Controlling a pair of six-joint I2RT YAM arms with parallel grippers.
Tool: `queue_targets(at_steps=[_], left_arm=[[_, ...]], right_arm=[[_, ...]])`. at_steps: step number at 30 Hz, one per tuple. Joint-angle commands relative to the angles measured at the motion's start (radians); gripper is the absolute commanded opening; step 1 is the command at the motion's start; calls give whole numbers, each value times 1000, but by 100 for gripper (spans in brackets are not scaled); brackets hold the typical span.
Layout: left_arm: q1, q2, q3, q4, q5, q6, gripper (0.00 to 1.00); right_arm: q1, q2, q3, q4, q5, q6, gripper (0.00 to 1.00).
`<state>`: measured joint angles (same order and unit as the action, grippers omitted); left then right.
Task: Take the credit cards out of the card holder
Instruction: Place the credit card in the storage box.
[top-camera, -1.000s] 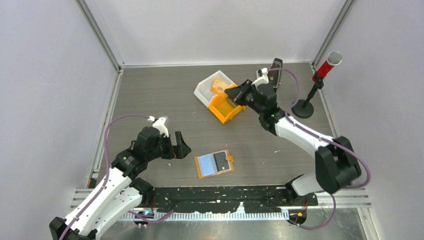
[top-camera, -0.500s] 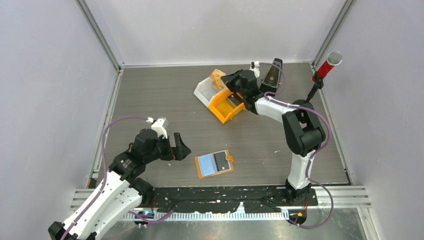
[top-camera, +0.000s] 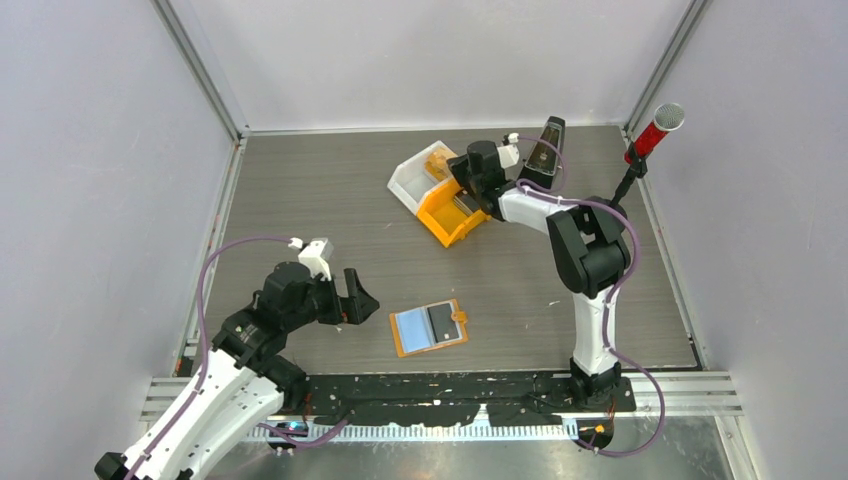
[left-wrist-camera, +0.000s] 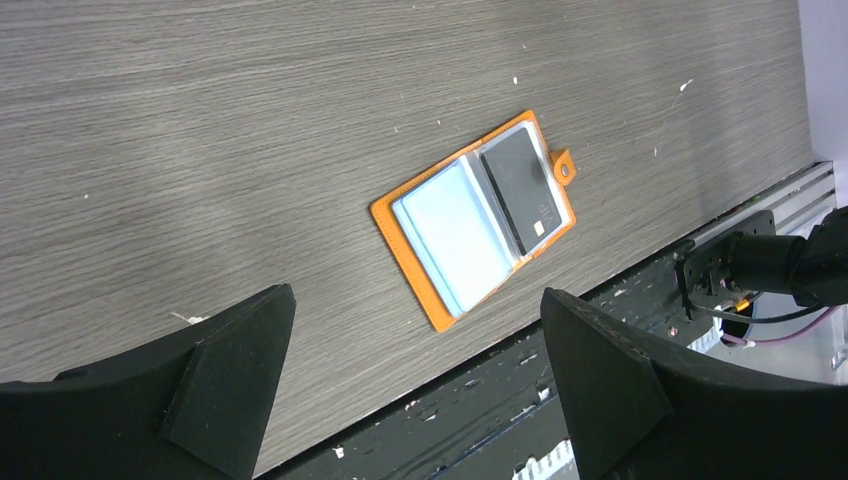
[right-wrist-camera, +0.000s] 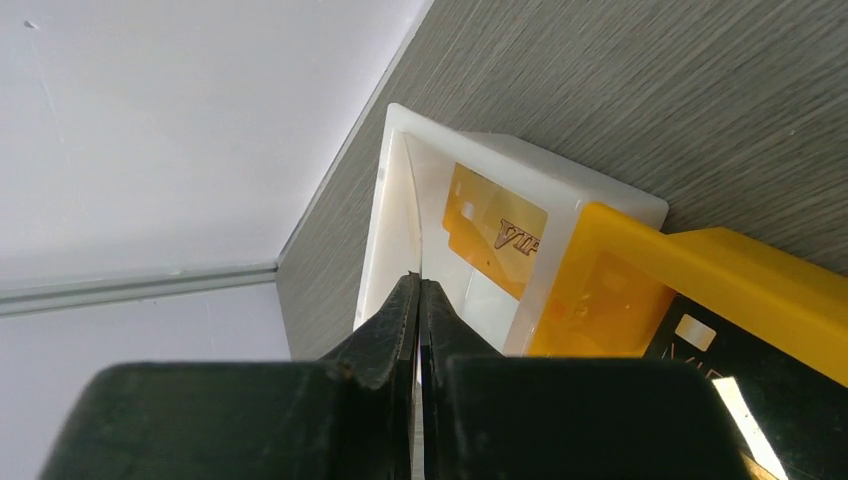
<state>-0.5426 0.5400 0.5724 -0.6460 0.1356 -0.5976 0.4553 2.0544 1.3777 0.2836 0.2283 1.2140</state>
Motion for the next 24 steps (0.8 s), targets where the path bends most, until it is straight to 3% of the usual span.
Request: queue_targets(at_steps=[1, 10, 24], left_arm=[[3, 10, 27, 6, 16, 1, 98], [3, 12, 29, 2, 7, -2, 98], [3, 6, 33, -12, -7, -4, 98]], right_arm=[[2, 15, 71, -55, 58, 39, 5], [2, 56, 110, -106, 48, 84, 7], [2, 69, 159, -167, 53, 87, 22]])
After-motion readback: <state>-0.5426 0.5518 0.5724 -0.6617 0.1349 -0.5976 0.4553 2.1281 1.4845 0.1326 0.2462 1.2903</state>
